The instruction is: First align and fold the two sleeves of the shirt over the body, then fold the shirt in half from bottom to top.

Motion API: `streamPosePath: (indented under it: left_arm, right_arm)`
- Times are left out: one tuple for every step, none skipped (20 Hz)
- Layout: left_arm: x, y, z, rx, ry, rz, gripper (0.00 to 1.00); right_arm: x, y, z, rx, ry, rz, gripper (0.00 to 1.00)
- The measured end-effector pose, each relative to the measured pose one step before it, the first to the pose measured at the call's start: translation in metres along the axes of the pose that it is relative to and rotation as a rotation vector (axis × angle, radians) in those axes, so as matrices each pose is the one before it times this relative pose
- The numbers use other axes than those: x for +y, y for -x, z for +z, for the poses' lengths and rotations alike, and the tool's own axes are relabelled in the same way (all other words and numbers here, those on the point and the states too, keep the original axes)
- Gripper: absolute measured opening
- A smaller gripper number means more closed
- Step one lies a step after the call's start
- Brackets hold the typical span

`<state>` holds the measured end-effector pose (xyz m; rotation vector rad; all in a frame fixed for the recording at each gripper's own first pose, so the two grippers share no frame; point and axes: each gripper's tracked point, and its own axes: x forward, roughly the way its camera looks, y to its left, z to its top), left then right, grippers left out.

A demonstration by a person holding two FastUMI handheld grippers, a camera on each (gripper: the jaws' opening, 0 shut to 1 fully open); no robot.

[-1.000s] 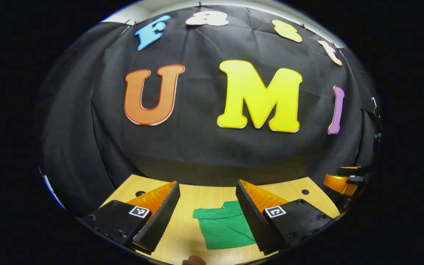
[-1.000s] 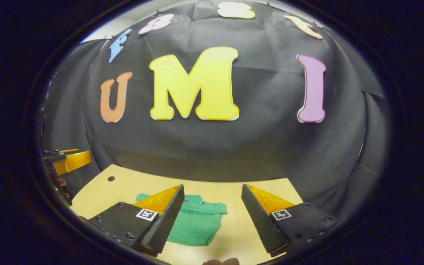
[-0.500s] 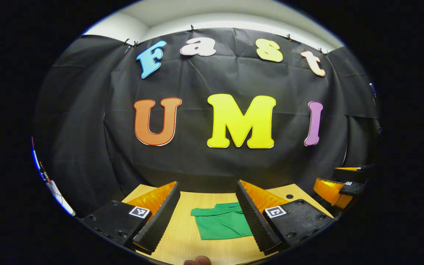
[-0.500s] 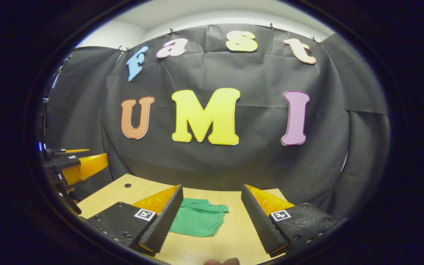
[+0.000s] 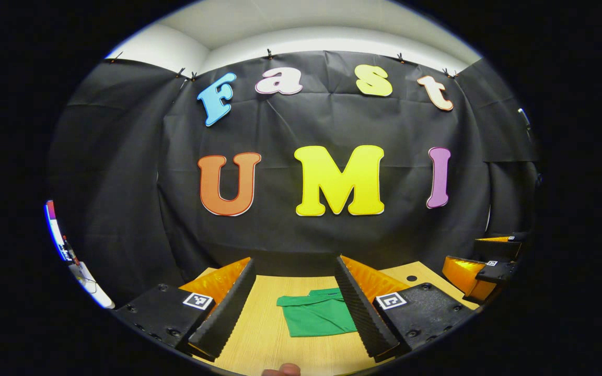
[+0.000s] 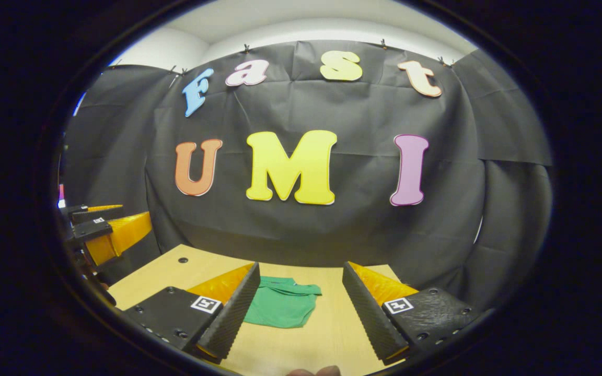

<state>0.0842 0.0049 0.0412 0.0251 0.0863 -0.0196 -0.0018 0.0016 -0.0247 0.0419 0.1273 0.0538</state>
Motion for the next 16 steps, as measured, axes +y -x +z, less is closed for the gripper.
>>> streamPosePath:
  left_arm:
    - [-0.00331, -0.00008, 0.00211, -0.00323, -0.00297, -0.00659, 0.98]
    - [-0.00178, 0.00199, 0.00142, -0.00519, -0.00389, -0.00460, 0.98]
    - [-0.00038, -0.00024, 0.00175, -0.00550, -0.00358, -0.00044, 0.98]
    - [-0.00007, 0.00012, 0.00080, -0.00380, -0.00286, -0.00072, 0.97]
    - [-0.00016, 0.00020, 0.00146, -0.00362, -0.00147, 0.00161, 0.97]
    - [0.00031, 0.00057, 0.00058, -0.00161, 0.00041, -0.00084, 0.97]
    - [-0.00045, -0.00024, 0.00080, 0.00075, -0.00044, 0.00124, 0.97]
    - [-0.00050, -0.00042, -0.00036, 0.00115, 0.00056, 0.00094, 0.97]
    - [-0.00003, -0.00174, -0.00081, -0.00160, 0.00338, -0.00378, 0.97]
    - [-0.00096, 0.00001, -0.00168, 0.00811, 0.00256, 0.00050, 0.97]
    - [0.00076, -0.00090, -0.00173, 0.00407, 0.00209, 0.00304, 0.98]
    - [-0.00102, 0.00097, -0.00031, 0.00332, 0.00407, -0.00094, 0.97]
    - [-0.00227, -0.00079, 0.00063, 0.00142, 0.00399, -0.00799, 0.98]
    - [-0.00174, -0.00015, -0.00042, 0.00099, -0.00083, -0.00120, 0.97]
    - [-0.00181, 0.00029, -0.00027, -0.00193, -0.00049, -0.00395, 0.97]
    - [-0.00117, -0.00130, 0.00100, -0.00041, -0.00030, -0.00347, 0.98]
  right_arm:
    - [0.00059, 0.00014, 0.00105, -0.00200, -0.00335, 0.00148, 0.97]
    - [0.00126, 0.00002, 0.00032, -0.00162, 0.00044, 0.00195, 0.97]
    - [-0.00102, -0.00012, 0.00067, -0.00186, 0.00447, -0.00134, 0.97]
    - [-0.00106, 0.00059, 0.00137, -0.00283, 0.00445, -0.00164, 0.97]
    - [0.00119, 0.00090, 0.00148, -0.00306, 0.00188, 0.00082, 0.97]
    - [0.00136, 0.00089, 0.00194, -0.00420, -0.00017, 0.00168, 0.97]
    - [0.00027, -0.00098, 0.00104, -0.00489, -0.00160, 0.00098, 0.97]
    - [-0.00064, 0.00012, 0.00083, -0.00203, -0.00193, -0.00177, 0.97]
    - [-0.00086, 0.00004, 0.00066, -0.00386, -0.00162, -0.00029, 0.97]
    - [-0.00066, 0.00045, 0.00087, -0.00172, -0.00089, -0.00451, 0.97]
    - [-0.00080, -0.00003, 0.00081, -0.00289, -0.00170, -0.00073, 0.97]
    - [-0.00006, -0.00048, -0.00052, 0.00339, 0.00023, -0.00149, 0.97]
    - [-0.00077, 0.00020, -0.00136, 0.00234, -0.00103, 0.00039, 0.97]
    - [-0.00039, -0.00042, -0.00045, 0.00293, -0.00303, -0.00013, 0.97]
    - [-0.00052, 0.00021, -0.00001, 0.00094, -0.00335, -0.00108, 0.97]
    - [-0.00059, -0.00066, 0.00089, -0.00101, -0.00168, -0.00065, 0.97]
